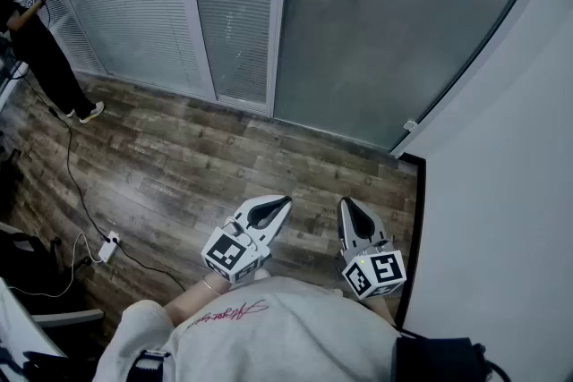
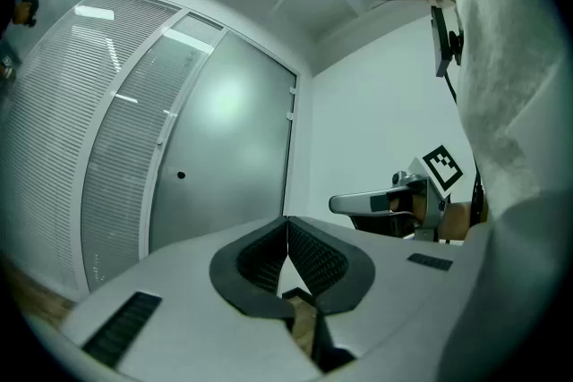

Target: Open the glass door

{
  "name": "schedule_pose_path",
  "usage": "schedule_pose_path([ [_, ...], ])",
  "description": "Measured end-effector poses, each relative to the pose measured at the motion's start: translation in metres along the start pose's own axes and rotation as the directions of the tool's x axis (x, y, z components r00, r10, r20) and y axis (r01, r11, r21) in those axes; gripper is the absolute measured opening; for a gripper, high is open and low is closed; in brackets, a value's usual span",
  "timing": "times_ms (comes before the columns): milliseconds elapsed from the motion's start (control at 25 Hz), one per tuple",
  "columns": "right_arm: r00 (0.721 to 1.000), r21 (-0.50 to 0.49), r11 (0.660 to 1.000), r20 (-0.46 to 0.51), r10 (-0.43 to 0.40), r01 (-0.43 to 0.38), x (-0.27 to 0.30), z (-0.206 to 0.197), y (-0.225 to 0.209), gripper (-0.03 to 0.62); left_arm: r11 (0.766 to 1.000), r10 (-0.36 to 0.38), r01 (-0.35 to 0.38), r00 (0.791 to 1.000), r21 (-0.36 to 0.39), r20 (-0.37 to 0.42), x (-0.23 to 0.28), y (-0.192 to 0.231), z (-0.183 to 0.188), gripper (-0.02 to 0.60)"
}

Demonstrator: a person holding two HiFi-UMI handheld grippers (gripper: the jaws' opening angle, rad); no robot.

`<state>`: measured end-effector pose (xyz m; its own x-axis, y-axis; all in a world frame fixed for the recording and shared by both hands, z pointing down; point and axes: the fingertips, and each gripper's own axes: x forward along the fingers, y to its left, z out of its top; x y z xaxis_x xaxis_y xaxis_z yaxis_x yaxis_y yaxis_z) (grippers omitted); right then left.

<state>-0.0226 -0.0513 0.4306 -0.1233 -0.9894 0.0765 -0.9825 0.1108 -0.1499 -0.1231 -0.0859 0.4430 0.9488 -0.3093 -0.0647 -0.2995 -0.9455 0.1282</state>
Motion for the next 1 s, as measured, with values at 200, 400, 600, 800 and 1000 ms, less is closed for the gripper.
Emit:
schedule_pose_path([
  [200, 1.0, -0.002, 1.0, -0.003, -0.011, 0.011, -0.002, -0.002, -0.002, 0.017, 0.999, -0.026, 0.026, 1.0, 0.039, -0.003, 0.003, -0.004, -0.006, 0.017],
  [400, 1.0, -0.002, 1.0, -0.003, -0.017, 0.017, -0.002, -0.003, -0.003, 0.017, 0.998, -0.032, 0.032, 0.999, 0.059, 0.006, 0.003, -0.003, -0.004, 0.017],
  [600, 1.0, 0.0, 1.0, 0.006, -0.019, 0.019, 0.002, 0.001, -0.002, 0.017, 0.999, -0.032, 0.032, 0.999, 0.042, 0.001, 0.003, -0.002, 0.002, 0.017],
  [800, 0.998, 0.014, 0.999, 0.047, -0.036, 0.036, 0.003, 0.005, 0.002, 0.018, 0.998, -0.028, 0.029, 0.999, 0.061, -0.015, -0.009, 0.001, 0.0, 0.017],
  [1000, 0.997, 0.012, 0.998, 0.052, -0.055, 0.054, 0.007, 0.005, 0.006, 0.018, 0.999, -0.004, 0.006, 0.999, 0.046, -0.043, -0.014, 0.008, 0.0, 0.017],
])
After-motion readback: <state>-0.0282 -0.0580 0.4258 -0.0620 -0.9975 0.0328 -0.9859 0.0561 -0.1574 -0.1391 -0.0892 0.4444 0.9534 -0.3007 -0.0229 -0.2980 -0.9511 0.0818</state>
